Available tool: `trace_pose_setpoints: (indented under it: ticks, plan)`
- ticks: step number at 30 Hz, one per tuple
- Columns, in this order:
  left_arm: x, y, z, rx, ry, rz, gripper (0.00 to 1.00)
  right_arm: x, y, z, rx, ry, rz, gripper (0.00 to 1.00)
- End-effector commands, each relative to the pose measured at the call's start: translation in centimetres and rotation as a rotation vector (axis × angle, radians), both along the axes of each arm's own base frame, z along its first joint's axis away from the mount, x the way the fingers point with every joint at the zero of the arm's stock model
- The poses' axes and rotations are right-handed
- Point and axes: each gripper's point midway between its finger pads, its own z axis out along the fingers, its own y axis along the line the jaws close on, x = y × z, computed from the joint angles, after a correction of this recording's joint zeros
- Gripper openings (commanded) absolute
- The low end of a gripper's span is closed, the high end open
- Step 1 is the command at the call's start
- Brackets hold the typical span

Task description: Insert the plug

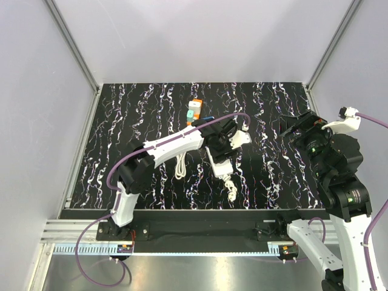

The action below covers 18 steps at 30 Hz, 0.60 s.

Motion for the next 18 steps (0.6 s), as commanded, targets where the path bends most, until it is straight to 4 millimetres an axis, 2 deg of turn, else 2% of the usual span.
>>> trace_pose_setpoints:
  ticks: [1,10,18]
  plan:
    - [0.3,1.1,0.3,0.025,-0.024,0.014,0.00,0.1,0.1,0.6,-0.003,-0.022,0.008,1.00]
    - [0.4,2.1,0.9,0.058,-0.033,0.020,0.00,0.1,0.1,0.5,-0.008,-0.020,0.007,1.00]
    - [0.4,2.2,2.2,0.057,-0.040,0.017,0.00,0.3,0.1,0.6,-0.011,-0.020,0.008,1.00]
